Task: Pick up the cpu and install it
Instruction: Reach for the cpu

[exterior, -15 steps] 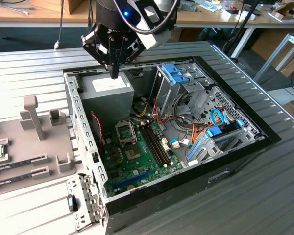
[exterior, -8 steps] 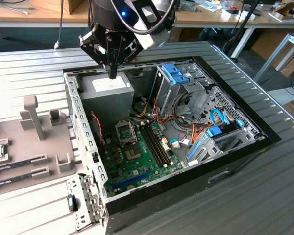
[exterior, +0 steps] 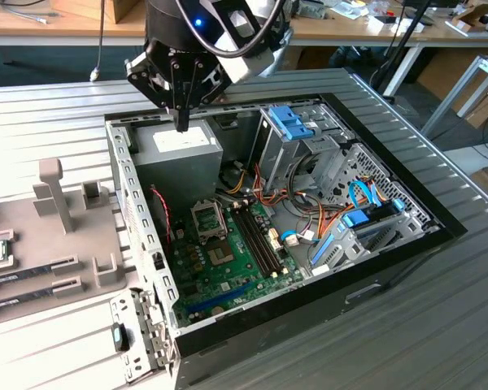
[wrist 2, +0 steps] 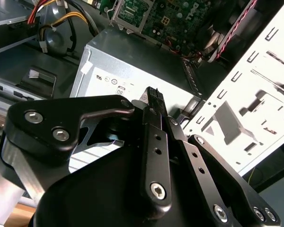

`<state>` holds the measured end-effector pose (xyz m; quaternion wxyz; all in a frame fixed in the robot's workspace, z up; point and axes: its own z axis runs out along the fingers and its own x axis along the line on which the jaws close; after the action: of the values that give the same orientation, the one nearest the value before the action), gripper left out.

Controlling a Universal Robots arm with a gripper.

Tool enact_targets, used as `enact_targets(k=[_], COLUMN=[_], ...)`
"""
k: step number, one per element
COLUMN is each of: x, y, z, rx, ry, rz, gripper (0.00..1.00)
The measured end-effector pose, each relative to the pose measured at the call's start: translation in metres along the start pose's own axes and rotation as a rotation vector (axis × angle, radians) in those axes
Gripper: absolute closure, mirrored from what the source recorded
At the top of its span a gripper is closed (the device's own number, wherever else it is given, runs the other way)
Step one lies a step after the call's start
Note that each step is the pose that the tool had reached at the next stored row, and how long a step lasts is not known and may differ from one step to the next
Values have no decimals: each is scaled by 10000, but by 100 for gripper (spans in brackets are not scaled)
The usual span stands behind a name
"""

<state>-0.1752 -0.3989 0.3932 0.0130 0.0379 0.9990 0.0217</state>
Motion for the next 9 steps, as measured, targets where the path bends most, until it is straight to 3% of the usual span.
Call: enact_targets(k=[9], x=[40], y=[-3], z=[0], rx=[0], ry=[0], rz=[0], gripper=[89])
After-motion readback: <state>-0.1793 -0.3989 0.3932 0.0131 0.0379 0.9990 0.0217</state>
